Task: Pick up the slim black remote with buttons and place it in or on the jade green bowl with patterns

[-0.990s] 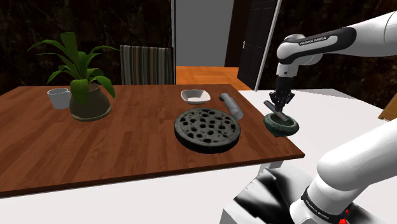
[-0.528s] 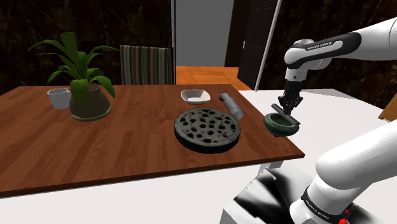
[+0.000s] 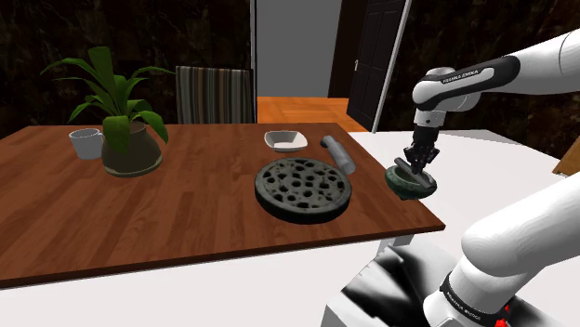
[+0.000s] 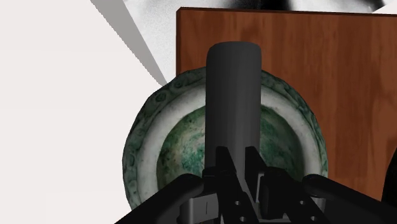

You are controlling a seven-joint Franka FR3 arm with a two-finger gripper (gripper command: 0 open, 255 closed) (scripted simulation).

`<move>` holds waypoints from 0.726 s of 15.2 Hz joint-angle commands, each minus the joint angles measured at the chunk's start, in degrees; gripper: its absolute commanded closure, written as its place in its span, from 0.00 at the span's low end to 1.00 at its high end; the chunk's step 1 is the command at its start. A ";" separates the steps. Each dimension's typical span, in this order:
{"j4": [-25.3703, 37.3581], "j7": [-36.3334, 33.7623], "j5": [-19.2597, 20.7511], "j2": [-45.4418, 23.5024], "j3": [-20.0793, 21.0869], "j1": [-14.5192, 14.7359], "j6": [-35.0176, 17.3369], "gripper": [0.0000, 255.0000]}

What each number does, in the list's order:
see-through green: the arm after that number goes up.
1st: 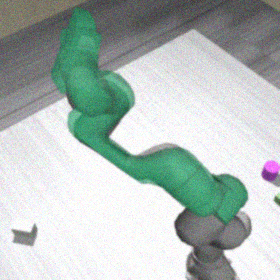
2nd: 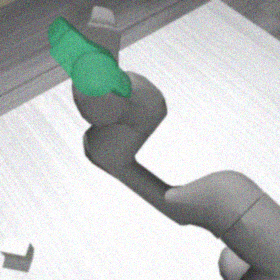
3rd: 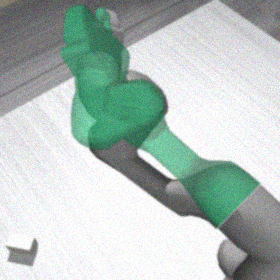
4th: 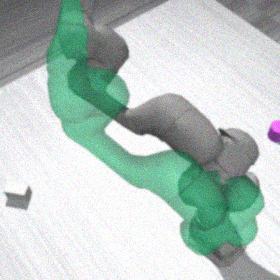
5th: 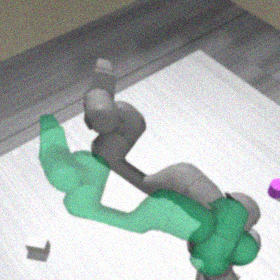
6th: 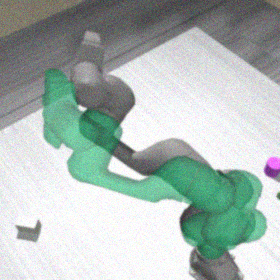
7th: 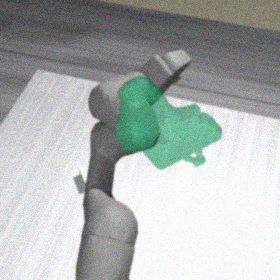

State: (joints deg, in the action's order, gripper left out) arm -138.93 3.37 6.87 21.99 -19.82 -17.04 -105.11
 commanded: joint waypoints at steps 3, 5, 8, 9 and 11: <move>-1.13 -0.02 0.02 -0.91 -0.18 0.10 -1.77 1.00; -1.13 -0.03 0.03 -0.90 -0.20 0.12 -1.77 1.00; -0.93 -0.18 -0.07 -0.88 -0.08 0.21 -1.55 0.00; -0.99 -0.18 -0.04 -0.77 -0.08 0.19 -1.51 0.00; -0.76 -0.10 -0.06 -0.95 -0.13 0.20 -1.46 0.00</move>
State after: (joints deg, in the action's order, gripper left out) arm -138.93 3.31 6.96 21.97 -19.94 -17.00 -105.28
